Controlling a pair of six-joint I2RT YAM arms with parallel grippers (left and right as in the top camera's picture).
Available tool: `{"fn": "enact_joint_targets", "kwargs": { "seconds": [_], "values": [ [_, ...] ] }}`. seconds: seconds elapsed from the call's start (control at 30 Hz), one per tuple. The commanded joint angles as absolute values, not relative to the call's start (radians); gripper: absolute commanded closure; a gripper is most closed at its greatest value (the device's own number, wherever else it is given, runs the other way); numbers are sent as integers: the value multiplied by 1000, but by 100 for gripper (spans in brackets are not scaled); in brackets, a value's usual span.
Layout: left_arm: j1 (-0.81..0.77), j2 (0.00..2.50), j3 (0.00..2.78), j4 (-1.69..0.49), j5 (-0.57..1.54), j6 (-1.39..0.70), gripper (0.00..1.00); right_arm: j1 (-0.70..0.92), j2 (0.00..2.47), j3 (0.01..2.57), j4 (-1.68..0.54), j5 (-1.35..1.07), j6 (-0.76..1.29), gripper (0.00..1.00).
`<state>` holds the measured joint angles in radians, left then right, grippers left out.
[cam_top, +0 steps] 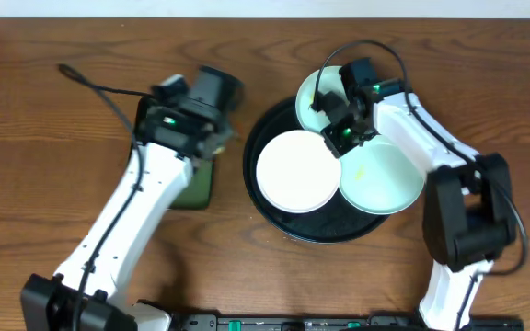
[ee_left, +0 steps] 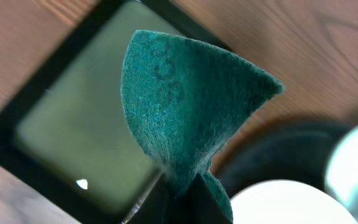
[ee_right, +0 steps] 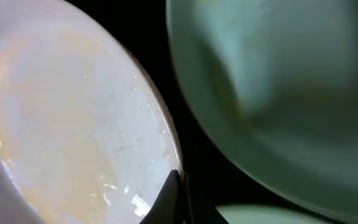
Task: Clean dirty plates on tray and stack at the side
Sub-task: 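Move the left gripper with sponge back over the black tray, then lift the pink plate with the right gripper and place it at the right side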
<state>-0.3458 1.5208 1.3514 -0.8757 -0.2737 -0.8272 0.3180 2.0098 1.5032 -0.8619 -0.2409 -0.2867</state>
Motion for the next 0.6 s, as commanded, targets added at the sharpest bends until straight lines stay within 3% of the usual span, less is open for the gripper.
{"fn": "enact_joint_targets", "kwargs": {
  "seconds": [0.0, 0.4, 0.57],
  "values": [
    [-253, 1526, 1346, -884, -200, -702, 92, 373, 1903, 1525, -860, -60, -245, 99],
    [33, 1529, 1346, -963, -160, -596, 93, 629, 1708, 1525, -801, 656, -175, 99],
    [105, 1529, 1345, -989, -160, -543, 93, 749, 1675, 1525, -739, 873, -341, 99]
  ]
}}
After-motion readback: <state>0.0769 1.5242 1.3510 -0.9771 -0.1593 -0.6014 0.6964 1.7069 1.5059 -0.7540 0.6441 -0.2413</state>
